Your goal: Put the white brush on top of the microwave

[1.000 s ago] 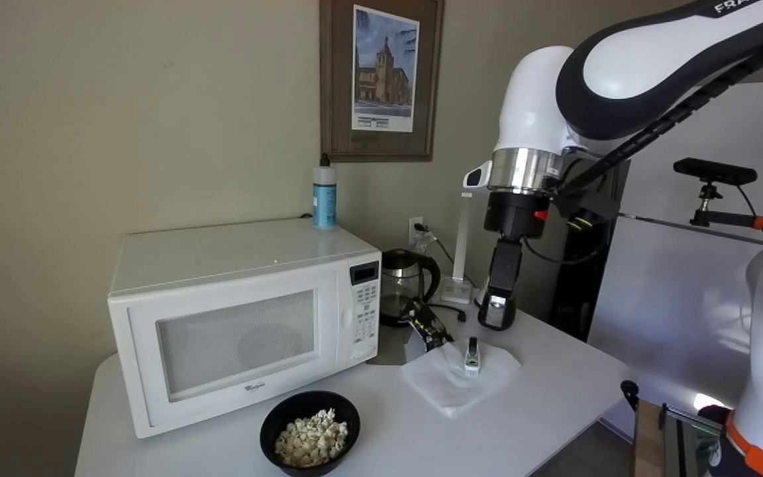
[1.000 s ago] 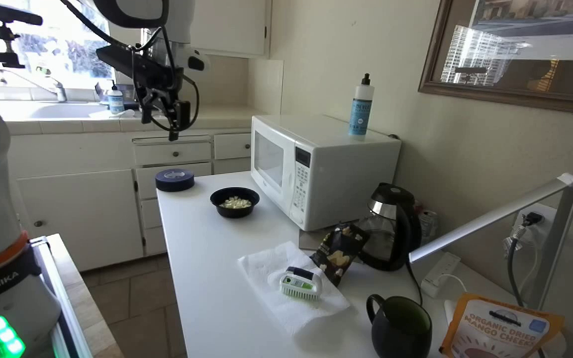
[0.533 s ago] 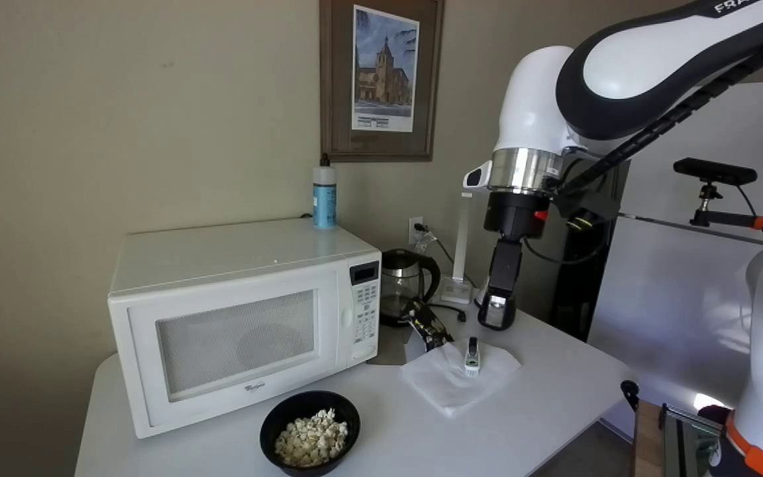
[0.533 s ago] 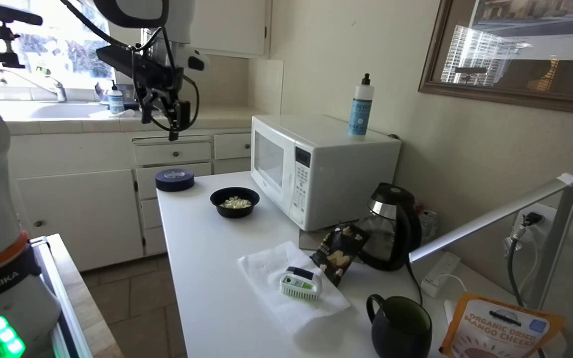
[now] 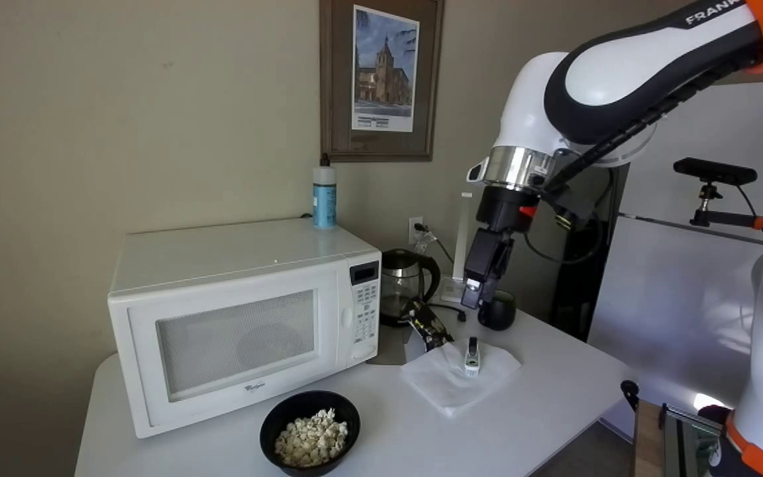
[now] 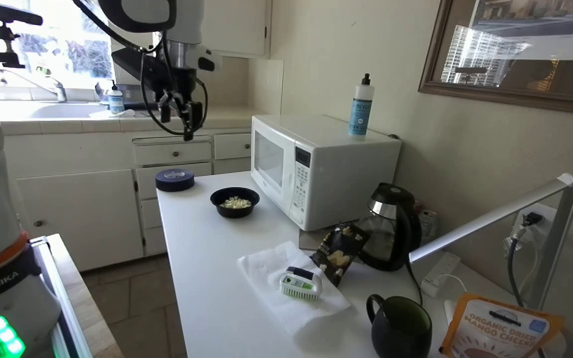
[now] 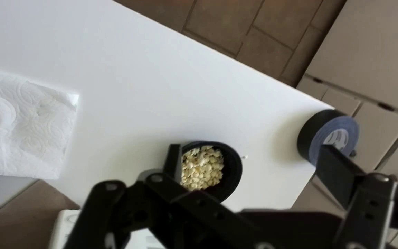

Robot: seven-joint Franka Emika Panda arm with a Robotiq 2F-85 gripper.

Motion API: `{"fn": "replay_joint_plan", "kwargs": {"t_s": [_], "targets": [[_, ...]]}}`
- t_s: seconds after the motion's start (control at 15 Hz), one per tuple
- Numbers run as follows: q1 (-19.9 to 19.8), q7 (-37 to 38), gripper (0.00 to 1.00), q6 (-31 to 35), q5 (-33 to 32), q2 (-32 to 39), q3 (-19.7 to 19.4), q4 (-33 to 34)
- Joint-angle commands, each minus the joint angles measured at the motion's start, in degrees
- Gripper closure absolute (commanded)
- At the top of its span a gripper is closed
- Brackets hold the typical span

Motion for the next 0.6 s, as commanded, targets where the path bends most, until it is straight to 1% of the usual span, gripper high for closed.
{"fn": "replay_joint_plan", "kwargs": {"t_s": [0.0, 0.27, 0.53], "targets": [[-4.51, 3.99, 0.0, 8.07, 0.85, 5.16, -0.62, 0.06], [-9.87, 8.31, 0.0, 20.62, -0.63, 10.3, -1.09, -0.16], [-14.83, 14.52, 0.0, 36.44, -2.99, 17.67, -0.09, -0.34]]}}
